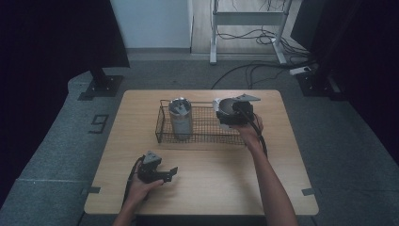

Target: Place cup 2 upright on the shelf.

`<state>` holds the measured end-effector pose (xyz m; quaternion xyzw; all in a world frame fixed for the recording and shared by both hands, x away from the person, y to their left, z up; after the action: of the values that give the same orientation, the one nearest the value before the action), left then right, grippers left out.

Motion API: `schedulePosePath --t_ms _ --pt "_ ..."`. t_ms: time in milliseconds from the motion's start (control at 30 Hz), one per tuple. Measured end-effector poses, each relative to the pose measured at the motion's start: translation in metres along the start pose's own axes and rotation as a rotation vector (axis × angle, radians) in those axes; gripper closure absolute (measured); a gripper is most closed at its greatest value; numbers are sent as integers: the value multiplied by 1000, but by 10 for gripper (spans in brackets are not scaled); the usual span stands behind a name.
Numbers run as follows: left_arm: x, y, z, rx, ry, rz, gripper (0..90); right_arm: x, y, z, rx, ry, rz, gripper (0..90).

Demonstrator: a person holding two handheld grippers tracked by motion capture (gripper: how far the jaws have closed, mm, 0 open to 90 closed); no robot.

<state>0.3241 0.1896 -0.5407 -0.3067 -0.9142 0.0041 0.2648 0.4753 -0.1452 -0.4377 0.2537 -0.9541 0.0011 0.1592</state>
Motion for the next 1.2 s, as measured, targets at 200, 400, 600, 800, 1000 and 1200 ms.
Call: schedulePosePath --t_ms 200,400,600,800,1000,1200 --pt "0 0 0 -1 0 0 145 -5 -3 4 6 10 6 67" --pt "0 0 0 -4 3 0 145 -10 -5 9 18 29 7 67" --pt "0 0 1 -5 9 2 145 -14 -6 14 12 37 10 67" --pt "0 -1 1 -6 11 1 145 -19 -7 18 12 55 7 67" --pt "0 -1 1 -7 4 0 146 -22 -9 23 12 77 11 67" --pt "0 -1 1 -10 1 -5 146 -26 -12 28 -1 90 22 67"
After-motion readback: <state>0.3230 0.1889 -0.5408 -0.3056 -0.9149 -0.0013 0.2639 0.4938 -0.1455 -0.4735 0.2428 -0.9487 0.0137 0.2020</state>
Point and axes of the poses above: each handheld gripper's, and its own axes: x roughly backward along the jaws, z roughly out of its underside, y roughly to its left, the point moved 1 cm from there along -x, roughly forward along the jaws, and after that the axes turned 12 degrees about -y, right-handed, at the moved point
